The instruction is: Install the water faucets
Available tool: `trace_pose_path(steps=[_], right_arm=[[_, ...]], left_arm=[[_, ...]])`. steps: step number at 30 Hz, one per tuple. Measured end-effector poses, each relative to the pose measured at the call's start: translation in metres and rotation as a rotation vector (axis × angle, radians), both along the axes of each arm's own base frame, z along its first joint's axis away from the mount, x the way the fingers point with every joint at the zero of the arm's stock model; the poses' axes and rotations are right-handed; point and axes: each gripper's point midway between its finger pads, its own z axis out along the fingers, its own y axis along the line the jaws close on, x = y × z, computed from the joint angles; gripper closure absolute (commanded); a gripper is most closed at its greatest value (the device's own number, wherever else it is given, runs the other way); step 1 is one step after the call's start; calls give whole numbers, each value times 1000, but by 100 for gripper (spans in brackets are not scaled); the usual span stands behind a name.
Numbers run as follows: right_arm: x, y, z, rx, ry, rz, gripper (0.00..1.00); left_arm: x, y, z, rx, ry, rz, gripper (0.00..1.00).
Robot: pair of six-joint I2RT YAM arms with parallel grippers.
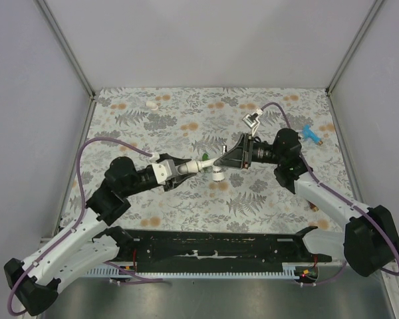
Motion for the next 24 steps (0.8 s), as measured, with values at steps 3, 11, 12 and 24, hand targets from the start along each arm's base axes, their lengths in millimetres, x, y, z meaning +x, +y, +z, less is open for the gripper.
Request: trace_pose_path(steps=[3,11,12,24], right_arm=[[16,-10,3,6,-6,-96,23],[16,-23,19,-6,-159,-157,2],[14,-22,18,-4,-163,-152,2],[-9,12,3,42,-114,-36,2]], left_arm=[[6,11,6,-7,-33,68,98],[14,18,25,-73,-68,134,98],[14,18,26,-80,-66,137,98],[23,20,24,-101,-50,185,98]])
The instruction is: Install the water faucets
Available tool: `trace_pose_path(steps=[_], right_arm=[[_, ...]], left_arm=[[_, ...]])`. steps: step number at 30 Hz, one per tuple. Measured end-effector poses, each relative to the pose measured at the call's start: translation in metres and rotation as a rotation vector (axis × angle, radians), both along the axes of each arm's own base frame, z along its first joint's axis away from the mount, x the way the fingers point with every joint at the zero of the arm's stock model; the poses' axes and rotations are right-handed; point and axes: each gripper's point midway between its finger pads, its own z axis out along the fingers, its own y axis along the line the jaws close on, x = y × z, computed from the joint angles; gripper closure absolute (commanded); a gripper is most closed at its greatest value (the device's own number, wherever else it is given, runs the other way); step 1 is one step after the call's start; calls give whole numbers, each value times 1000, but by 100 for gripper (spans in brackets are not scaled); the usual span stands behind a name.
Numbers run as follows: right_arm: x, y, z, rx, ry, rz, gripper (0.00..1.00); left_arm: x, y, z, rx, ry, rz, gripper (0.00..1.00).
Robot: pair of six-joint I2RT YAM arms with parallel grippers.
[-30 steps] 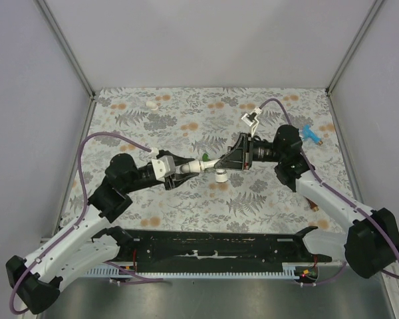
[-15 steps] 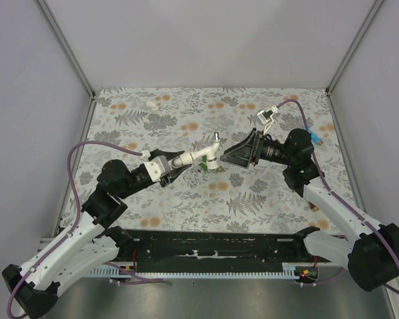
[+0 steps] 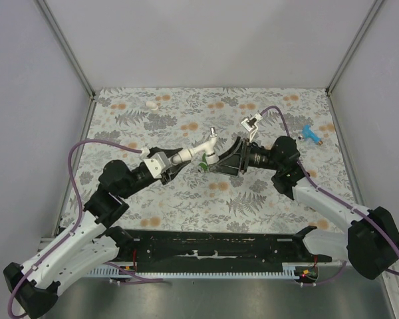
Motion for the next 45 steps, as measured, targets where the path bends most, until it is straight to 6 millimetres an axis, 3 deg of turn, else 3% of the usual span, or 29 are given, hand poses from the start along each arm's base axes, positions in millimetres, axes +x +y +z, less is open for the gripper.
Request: trace_pose_path(steps=[9,15,20,27,35,38,45], right_arm=[[-6,-1,12,33,61,11,2],[-1,0,26,40,5,-4,2],[16,-1,46,-14,-130,-71,2],[42,-28,54,-160,-360,-247,2],[22,-54,58,-235,-619,-290,3],[16,-49,50,-240,-633,-221,7],[13,-35,6,-269,-500,-87,17]], left_arm=[[15,10,-17,80,1,89,98],[12,3,-34,126,44,46,98],[2,-8,-37,127,64,-42,98],[-14,-18,-32,90,94,-138,98],[-19,-20,-22,49,94,-163,98],[-22,-22,-18,35,91,-179,98],[-25,-23,-9,7,74,-200,98]])
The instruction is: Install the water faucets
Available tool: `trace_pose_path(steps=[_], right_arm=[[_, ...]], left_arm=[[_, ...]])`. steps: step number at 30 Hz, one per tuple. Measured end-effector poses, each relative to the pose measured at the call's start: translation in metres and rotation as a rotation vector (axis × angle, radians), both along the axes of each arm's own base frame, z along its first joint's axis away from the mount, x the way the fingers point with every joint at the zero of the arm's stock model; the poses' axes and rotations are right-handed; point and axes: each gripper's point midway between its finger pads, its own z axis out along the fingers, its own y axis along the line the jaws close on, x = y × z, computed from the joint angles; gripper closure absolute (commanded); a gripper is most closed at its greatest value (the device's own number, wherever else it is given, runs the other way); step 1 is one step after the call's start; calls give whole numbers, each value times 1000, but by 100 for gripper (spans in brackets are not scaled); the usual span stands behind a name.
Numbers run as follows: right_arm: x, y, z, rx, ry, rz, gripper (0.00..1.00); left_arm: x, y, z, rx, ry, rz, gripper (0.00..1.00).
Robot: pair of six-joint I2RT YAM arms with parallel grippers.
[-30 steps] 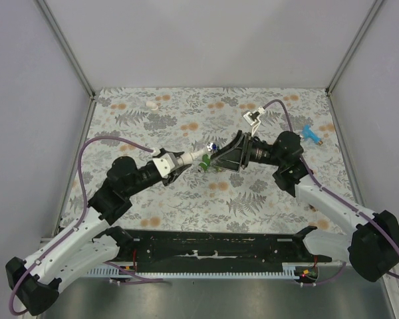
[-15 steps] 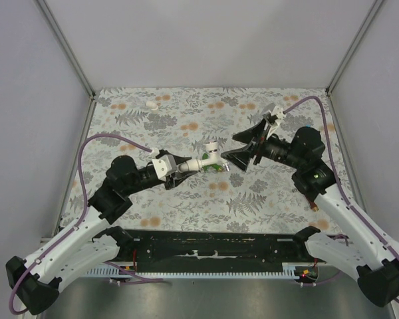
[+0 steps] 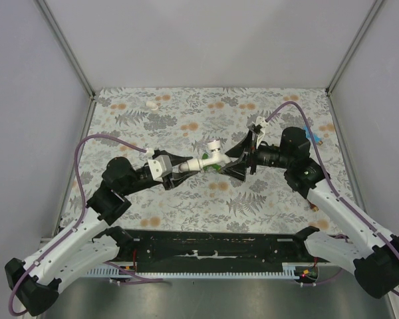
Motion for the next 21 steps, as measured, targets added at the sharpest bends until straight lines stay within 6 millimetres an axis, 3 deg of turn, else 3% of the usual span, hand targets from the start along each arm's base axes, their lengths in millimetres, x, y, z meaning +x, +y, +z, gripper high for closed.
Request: trace_pose_path(steps=[1,4,6,9,10,15,16,17,18,21], right_arm=[[-1,1,-4,-2,20,10,19],[-6,4,-10,5,79,42,38],[-9,6,-12,13,116,57,56],[-10,9,-14,33,195,62,93],[-10,10,-14,41,243,56,100],[-11,16,-21,59,438,57,100],[-10,17,-23,63,482,58,96],[-10,18,-24,66,519,58,86],[-9,19,-26,69,551,55,70],[-10,20,-26,76,600,47,45]], left_arm=[[0,0,1,-4,-3,0,98],[-1,1,4,-10,-10,0,98],[-1,1,4,-10,-11,0,98],[-1,1,4,-8,-14,1,98],[0,1,4,-6,-18,3,98],[4,5,-2,29,-44,32,98],[5,7,-4,41,-50,40,98],[6,8,-5,50,-53,46,98],[7,9,-8,62,-58,55,98],[9,12,-11,86,-78,74,98]])
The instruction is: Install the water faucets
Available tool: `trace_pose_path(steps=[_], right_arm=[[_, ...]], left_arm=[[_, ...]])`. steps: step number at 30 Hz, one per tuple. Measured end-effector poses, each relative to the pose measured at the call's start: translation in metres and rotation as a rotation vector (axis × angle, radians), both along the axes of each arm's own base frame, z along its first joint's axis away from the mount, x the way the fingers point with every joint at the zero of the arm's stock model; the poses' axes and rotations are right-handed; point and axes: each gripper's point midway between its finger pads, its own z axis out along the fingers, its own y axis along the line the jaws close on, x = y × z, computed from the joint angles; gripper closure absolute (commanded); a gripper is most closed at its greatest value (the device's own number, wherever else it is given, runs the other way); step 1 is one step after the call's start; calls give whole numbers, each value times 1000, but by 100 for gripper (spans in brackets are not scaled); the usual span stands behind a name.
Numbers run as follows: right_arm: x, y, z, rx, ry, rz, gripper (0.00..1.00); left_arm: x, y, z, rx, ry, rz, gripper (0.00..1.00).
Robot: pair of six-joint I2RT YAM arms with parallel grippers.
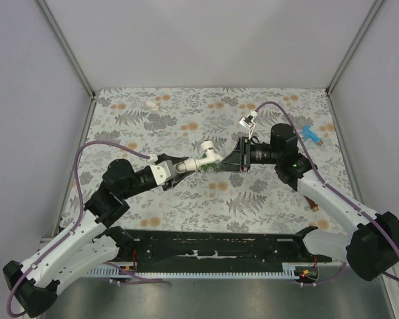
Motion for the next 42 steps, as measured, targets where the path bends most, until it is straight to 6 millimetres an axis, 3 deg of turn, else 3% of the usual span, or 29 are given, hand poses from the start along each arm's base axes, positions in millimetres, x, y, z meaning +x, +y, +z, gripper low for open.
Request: trace_pose_path(steps=[2,11,19,22,23,24,31,42], right_arm=[[0,0,3,5,5,-3,41],[-8,-4,26,44,-78,1,40],[-2,-5,36,63,-153,-27,35],[6,-7,39,58,-204,-58,24],[8,-8,40,55,-220,-66,8],[10,-9,40,50,-239,-73,2],[13,-19,45,-9,-442,-82,2],[-5,-50,73,-90,-929,-121,2]], left_arm=[[2,2,0,8,-11,20,98],[12,11,3,3,-25,95,98],[9,5,-3,18,-7,61,98],[7,2,-11,38,19,34,98],[7,1,-13,41,25,27,98],[7,1,-14,41,29,27,98],[7,-1,-10,9,59,26,98],[-7,-13,3,-77,124,-54,98]])
